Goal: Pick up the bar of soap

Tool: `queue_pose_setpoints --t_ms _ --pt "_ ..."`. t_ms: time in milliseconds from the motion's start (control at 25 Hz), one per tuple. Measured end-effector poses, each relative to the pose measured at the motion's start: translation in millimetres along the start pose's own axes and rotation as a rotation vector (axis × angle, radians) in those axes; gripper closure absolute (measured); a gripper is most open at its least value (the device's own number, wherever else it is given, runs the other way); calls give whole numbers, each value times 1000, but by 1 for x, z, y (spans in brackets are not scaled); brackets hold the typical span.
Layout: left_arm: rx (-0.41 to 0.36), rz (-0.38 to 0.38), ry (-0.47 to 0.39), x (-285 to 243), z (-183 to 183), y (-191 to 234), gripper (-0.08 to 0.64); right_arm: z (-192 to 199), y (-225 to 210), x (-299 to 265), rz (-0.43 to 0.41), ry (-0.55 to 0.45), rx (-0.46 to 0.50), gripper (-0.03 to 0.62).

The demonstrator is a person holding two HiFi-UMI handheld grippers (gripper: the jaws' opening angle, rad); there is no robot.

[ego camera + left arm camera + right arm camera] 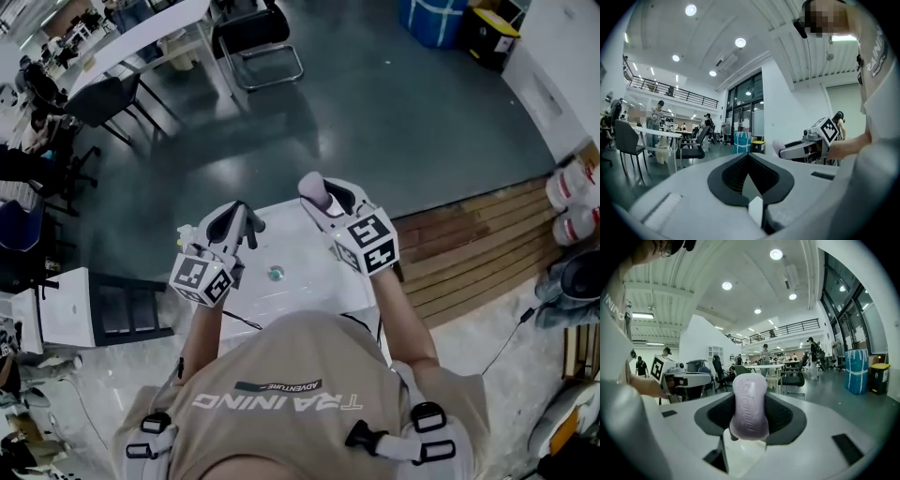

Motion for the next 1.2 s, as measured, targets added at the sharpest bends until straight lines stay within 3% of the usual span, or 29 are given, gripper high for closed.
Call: queue_pose_setpoints --t_ms 640,1200 --pt "-75 -22 -88 16 -47 0 568 -69 30 32 -11 -241 114 399" --pt "-86 -33 -104 19 -56 3 568 -83 34 39 -30 -284 128 399"
Point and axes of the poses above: the fingertips, and each gripper's own axes: x backward along the fingers, y to its left, z out of its underside, the point moved 3 cm from there along x, backward along the fingers, and after that the axes turned 14 degrees about y, right-handed, at the moved point
